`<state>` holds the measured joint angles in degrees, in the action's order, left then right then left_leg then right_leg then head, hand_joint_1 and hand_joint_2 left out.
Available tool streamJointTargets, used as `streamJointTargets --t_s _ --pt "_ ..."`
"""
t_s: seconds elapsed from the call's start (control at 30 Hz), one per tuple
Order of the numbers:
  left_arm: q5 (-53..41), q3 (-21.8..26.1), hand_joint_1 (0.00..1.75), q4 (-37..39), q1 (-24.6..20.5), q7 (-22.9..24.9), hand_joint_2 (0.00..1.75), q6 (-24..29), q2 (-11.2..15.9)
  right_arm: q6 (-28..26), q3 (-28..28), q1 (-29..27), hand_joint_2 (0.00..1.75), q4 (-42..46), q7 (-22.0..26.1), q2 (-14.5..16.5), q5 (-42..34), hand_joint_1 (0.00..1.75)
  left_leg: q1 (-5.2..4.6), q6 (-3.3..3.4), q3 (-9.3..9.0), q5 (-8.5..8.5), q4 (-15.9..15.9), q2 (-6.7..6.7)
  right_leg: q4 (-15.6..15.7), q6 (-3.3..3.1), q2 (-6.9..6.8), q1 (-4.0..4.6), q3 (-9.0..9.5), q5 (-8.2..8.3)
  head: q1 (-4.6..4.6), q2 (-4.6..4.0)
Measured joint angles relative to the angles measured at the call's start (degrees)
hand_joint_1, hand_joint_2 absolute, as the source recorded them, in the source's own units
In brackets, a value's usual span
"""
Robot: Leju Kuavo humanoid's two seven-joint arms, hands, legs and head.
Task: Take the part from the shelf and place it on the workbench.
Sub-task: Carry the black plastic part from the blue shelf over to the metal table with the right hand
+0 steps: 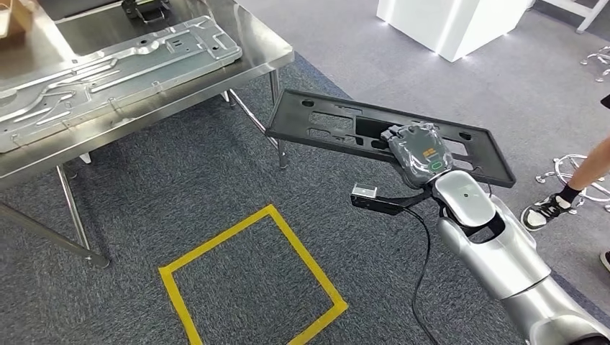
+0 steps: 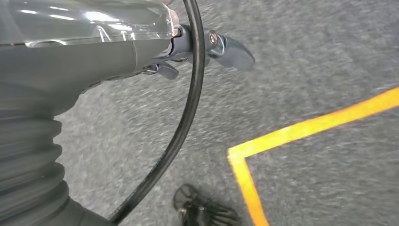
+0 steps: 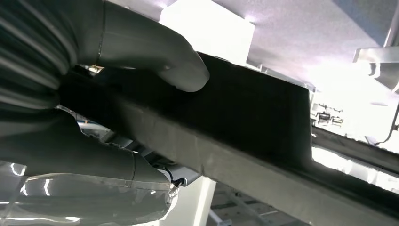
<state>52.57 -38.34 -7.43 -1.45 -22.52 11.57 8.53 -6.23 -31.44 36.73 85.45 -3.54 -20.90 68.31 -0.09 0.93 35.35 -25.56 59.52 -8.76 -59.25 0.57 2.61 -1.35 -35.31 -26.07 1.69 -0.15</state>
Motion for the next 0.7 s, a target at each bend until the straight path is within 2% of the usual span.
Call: streamJointTargets --t_s 0.03,0.07,0.13,0.17,0.2,0.23,0.27,0.3,0.37,0.4,0.43,0.5,0.53,0.57,0.63,0.67,0.7 --pt "0.04 -0.01 0.00 0.01 0.18 0.21 1.75 0.08 -0.04 0.02 0.12 -0.08 1.75 0.34 0.08 -0.31 -0.13 1.68 -0.11 -0.34 0.28 -0.51 0.64 1.14 0.39 -0.31 -0.64 -0.11 0.41 0.02 0.02 0.00" --pt "0.05 -0.02 0.00 0.03 0.21 0.47 1.75 0.19 -0.05 0.03 0.25 -0.24 1.75 0.76 0.13 -0.62 -0.22 1.68 -0.22 -0.66 1.06 -1.58 2.38 2.98 0.76 -0.62 -1.32 -0.22 0.86 0.01 0.04 0.00" --pt "0.05 -0.03 0.00 0.02 0.01 0.95 1.75 0.38 -0.07 0.07 0.53 -0.75 1.75 1.55 0.19 -1.41 -0.35 1.68 -0.05 -1.33 4.27 -4.66 8.94 6.99 1.04 -0.98 -2.74 -0.08 1.57 -0.31 0.08 0.00" --pt "0.04 -0.07 0.00 0.02 -0.10 1.14 1.75 0.43 -0.12 0.14 0.59 -1.09 1.75 1.84 0.22 -1.78 -0.38 1.68 0.20 -1.61 6.11 -5.79 12.30 7.92 1.04 -1.03 -3.51 -0.01 1.85 -0.55 0.08 0.00" --pt "0.02 -0.11 0.00 0.02 -0.12 1.26 1.75 0.45 -0.20 0.29 0.61 -1.43 1.75 2.12 0.25 -2.19 -0.40 1.68 0.47 -1.84 7.31 -5.94 14.28 8.31 1.02 -1.02 -4.27 0.03 2.12 -0.83 0.08 0.00" --pt "0.01 -0.17 0.00 0.02 -0.11 1.30 1.75 0.46 -0.28 0.52 0.62 -1.76 1.75 2.37 0.28 -2.48 -0.40 1.68 0.69 -2.02 7.56 -5.06 14.28 8.46 0.97 -0.94 -4.99 0.04 2.39 -1.11 0.08 0.00" --pt "-0.01 -0.22 0.00 0.02 -0.08 1.30 1.75 0.47 -0.35 0.82 0.62 -1.99 1.75 2.68 0.31 -2.77 -0.40 1.68 0.85 -2.11 6.74 -3.32 12.19 8.65 0.90 -0.80 -5.67 0.02 2.67 -1.42 0.08 0.00" --pt "-0.03 -0.23 0.00 0.02 -0.07 1.25 1.75 0.50 -0.35 1.14 0.66 -2.11 1.75 3.02 0.31 -3.01 -0.40 1.68 0.93 -2.13 5.06 -1.11 8.43 9.23 0.81 -0.60 -6.34 -0.01 3.01 -1.77 0.08 0.00" --pt "-0.35 -0.34 0.00 0.02 -0.22 1.16 1.75 0.66 -0.34 1.71 0.88 -2.12 1.75 3.58 0.18 -3.51 -0.37 1.68 0.48 -1.71 2.02 1.36 2.06 11.00 0.73 -0.01 -7.57 0.17 3.56 -2.38 0.08 0.00" --pt "-0.64 -0.45 0.00 0.02 -0.30 1.18 1.75 0.75 -0.38 1.93 1.07 -2.15 1.75 3.81 0.00 -3.83 -0.31 1.68 0.22 -1.35 1.30 1.69 0.48 11.50 0.74 0.31 -8.13 0.31 3.78 -2.61 0.07 0.00" --pt "-0.99 -0.62 0.00 0.02 -0.34 1.25 1.75 0.84 -0.49 2.09 1.28 -2.26 1.75 3.97 -0.24 -4.18 -0.17 1.68 -0.04 -0.95 1.24 1.41 0.28 11.42 0.87 0.63 -8.69 0.48 3.97 -2.74 0.07 0.00" --pt "-1.53 -1.08 0.00 0.02 -0.17 1.34 1.75 0.91 -0.77 2.21 1.77 -2.72 1.75 4.32 -0.68 -4.82 0.13 1.68 0.05 -0.14 1.19 1.46 0.02 10.09 1.07 1.29 -9.39 0.47 4.45 -3.08 0.07 0.00" --pt "-1.68 -1.36 0.00 0.02 -0.06 1.34 1.75 0.91 -0.91 2.22 2.05 -3.01 1.75 4.56 -0.79 -5.17 0.26 1.68 0.16 0.23 1.01 1.49 -0.22 9.45 0.70 1.57 -8.66 0.34 4.46 -3.50 0.07 0.00" --pt "-1.74 -1.61 0.00 0.02 -0.02 1.33 1.75 0.88 -1.01 2.22 2.39 -3.28 1.75 4.85 -0.83 -5.58 0.32 1.68 0.28 0.69 0.80 1.55 -0.48 8.86 -0.82 1.75 -7.24 0.18 3.81 -4.46 0.06 0.00" --pt "-1.78 -1.91 0.00 0.02 -0.13 1.29 1.75 0.72 -1.14 2.21 3.02 -3.76 1.75 5.26 -0.83 -6.44 0.41 1.68 0.30 1.33 0.53 1.59 -0.72 7.73 -7.14 1.81 -4.01 0.07 0.42 -7.39 0.04 0.00" --pt "-1.79 -2.00 0.00 0.02 -0.22 1.22 1.75 0.55 -1.20 2.27 3.23 -4.04 1.75 5.34 -0.82 -6.82 0.44 1.68 0.20 1.58 0.48 1.54 -0.72 7.11 -11.03 1.77 -3.26 0.13 -1.92 -8.75 0.05 0.00" --pt "-1.80 -2.10 0.00 0.02 -0.27 1.14 1.75 0.33 -1.28 2.37 3.34 -4.38 1.75 5.39 -0.79 -7.09 0.47 1.68 0.08 1.68 0.38 1.49 -0.71 6.38 -13.83 1.72 -3.02 0.19 -3.86 -9.21 0.06 0.00"
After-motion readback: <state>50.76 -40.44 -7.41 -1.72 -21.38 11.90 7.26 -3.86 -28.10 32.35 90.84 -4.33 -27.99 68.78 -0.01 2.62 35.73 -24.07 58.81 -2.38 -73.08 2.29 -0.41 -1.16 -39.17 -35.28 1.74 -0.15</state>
